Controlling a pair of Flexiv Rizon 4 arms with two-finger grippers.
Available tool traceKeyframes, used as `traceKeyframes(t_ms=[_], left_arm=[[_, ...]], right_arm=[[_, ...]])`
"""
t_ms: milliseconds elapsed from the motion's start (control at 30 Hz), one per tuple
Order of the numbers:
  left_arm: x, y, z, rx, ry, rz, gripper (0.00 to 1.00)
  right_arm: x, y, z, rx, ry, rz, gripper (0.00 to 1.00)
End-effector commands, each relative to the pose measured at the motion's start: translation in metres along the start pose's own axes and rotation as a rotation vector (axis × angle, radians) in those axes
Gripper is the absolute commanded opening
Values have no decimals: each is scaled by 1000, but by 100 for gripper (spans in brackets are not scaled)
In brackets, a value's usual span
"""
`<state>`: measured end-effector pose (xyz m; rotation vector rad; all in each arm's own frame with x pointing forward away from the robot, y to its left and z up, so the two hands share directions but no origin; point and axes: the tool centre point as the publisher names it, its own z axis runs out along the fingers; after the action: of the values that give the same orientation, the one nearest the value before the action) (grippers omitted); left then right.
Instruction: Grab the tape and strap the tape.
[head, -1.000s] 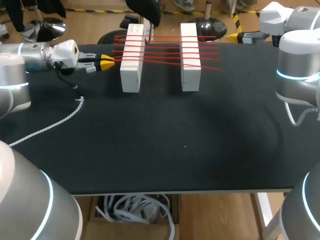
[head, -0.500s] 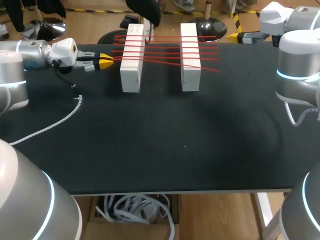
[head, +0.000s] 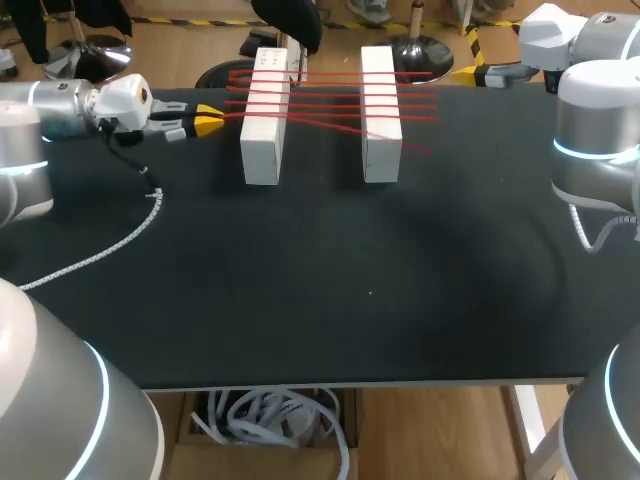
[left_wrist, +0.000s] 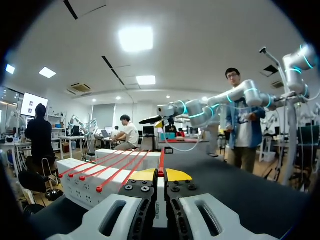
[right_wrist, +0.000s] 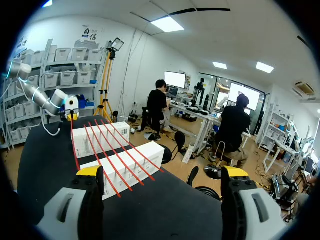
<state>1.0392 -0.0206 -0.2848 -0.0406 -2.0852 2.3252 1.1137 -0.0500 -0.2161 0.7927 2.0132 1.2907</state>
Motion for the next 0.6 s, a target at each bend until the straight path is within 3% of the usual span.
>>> traceKeyframes(t_ms=[33, 200, 600], left_arm=[[13, -12, 1, 18, -6, 0, 0], [28, -26, 9, 53, -8, -25, 0], [62, -61, 22, 228, -70, -29, 0]], right_arm=[[0, 0, 0, 0, 0, 0, 100], [0, 0, 0, 0, 0, 0, 100], [0, 0, 0, 0, 0, 0, 100]])
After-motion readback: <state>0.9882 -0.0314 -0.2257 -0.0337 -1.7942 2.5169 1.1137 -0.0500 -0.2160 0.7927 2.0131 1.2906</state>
